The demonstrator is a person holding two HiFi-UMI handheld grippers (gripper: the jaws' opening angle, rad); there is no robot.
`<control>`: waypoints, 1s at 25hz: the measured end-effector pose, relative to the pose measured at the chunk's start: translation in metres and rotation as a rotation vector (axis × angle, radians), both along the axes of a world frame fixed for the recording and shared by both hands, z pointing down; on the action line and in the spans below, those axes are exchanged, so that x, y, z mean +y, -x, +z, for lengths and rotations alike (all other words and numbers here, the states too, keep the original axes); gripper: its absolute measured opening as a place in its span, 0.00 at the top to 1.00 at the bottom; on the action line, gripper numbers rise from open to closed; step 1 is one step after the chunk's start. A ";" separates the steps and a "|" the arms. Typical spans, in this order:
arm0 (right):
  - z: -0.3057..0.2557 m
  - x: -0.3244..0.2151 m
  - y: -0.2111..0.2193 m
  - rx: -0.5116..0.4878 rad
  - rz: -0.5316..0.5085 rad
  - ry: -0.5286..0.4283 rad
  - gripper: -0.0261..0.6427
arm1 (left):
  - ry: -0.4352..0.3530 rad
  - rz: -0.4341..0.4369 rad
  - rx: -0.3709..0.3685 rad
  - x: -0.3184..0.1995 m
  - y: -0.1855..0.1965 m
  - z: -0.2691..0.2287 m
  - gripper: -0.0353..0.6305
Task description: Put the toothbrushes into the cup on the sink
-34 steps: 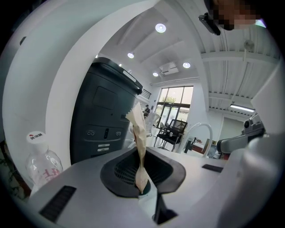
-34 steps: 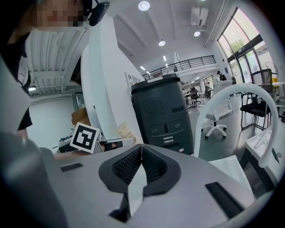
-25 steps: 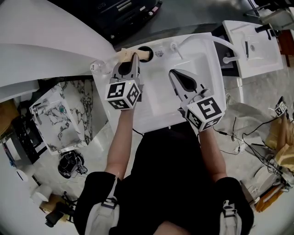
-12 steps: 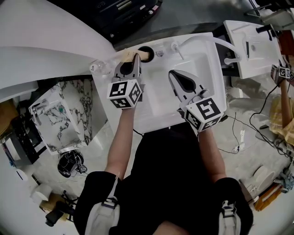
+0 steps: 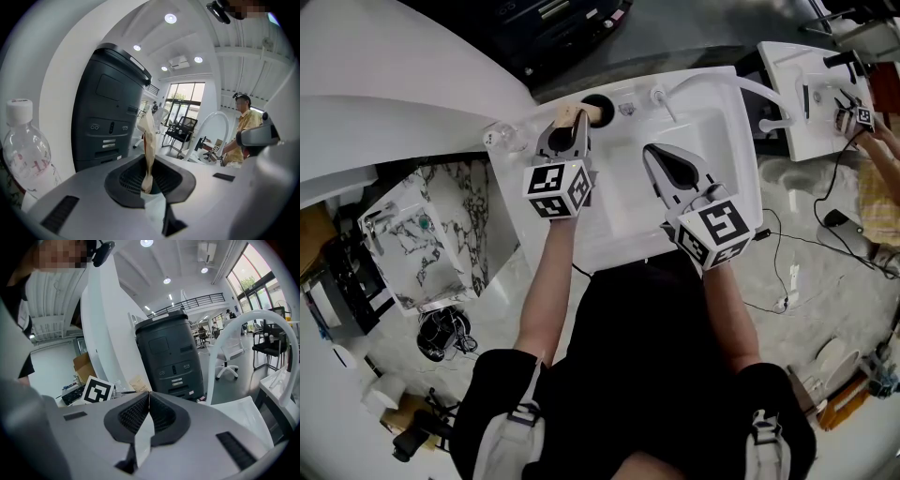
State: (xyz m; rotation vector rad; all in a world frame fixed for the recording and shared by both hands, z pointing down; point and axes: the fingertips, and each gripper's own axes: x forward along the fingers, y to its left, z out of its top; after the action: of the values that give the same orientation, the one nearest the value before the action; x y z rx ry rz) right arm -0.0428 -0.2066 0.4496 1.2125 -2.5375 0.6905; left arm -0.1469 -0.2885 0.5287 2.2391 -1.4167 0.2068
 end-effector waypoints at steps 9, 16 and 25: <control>0.001 0.001 0.001 -0.001 -0.001 0.001 0.92 | 0.017 0.010 -0.012 0.001 -0.003 0.010 0.88; 0.003 0.002 0.002 0.002 0.000 0.005 0.92 | 0.034 0.019 -0.020 0.002 -0.005 0.018 0.87; 0.005 0.003 0.004 0.006 0.003 0.009 0.92 | 0.049 0.031 -0.021 0.002 -0.007 0.026 0.85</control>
State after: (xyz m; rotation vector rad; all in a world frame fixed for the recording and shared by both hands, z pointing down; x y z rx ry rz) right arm -0.0468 -0.2037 0.4545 1.2131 -2.5257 0.6977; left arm -0.1402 -0.2865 0.5542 2.2261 -1.3737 0.2735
